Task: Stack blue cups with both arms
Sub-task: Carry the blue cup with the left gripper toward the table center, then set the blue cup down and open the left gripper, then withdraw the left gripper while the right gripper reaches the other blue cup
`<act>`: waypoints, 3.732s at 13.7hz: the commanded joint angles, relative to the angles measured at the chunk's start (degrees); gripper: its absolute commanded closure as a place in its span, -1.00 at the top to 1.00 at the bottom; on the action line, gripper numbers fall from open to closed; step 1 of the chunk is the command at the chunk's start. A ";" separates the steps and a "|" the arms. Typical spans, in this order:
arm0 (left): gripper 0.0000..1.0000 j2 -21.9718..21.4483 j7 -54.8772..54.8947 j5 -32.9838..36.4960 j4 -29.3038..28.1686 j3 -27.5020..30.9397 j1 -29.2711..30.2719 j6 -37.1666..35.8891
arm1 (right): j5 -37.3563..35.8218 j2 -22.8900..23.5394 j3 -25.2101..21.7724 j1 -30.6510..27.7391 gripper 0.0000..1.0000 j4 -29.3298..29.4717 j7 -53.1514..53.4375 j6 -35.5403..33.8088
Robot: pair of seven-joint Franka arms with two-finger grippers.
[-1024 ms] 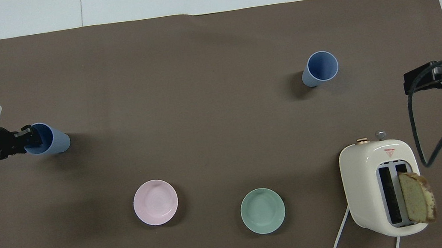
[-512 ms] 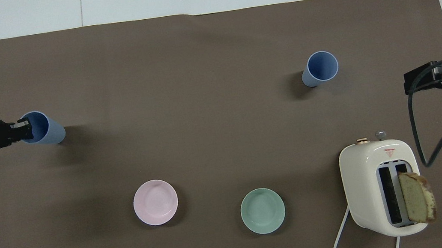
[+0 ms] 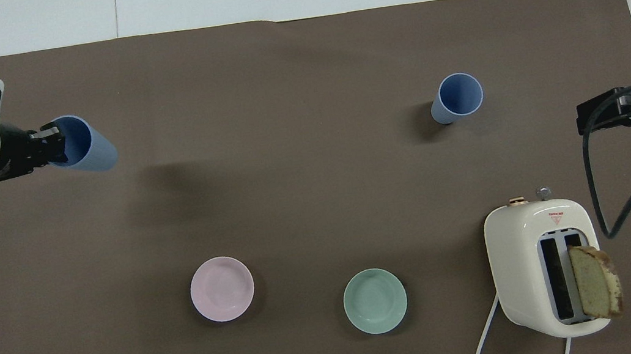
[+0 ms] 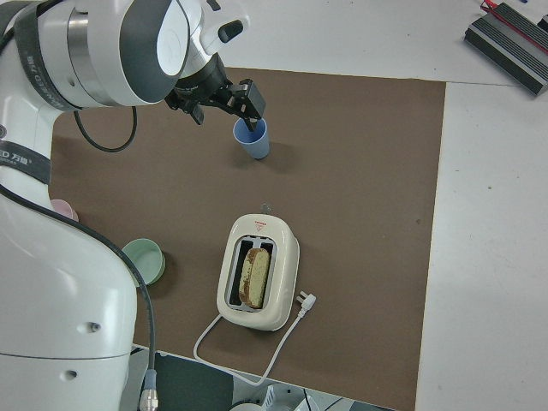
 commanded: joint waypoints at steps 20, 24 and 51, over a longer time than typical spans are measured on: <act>-1.00 7.85 -24.08 -0.53 -6.58 0.61 -28.93 13.42 | 0.44 0.05 0.31 -0.91 1.00 -0.05 -2.14 0.02; -1.00 8.20 -24.08 -0.53 -6.67 0.52 -28.84 14.81 | 0.44 0.05 0.31 -0.91 1.00 -0.05 -2.05 0.02; 1.00 -12.54 24.94 -0.09 -3.16 1.31 2.88 -16.64 | -0.87 6.54 0.22 -0.39 1.00 0.47 -1.61 9.76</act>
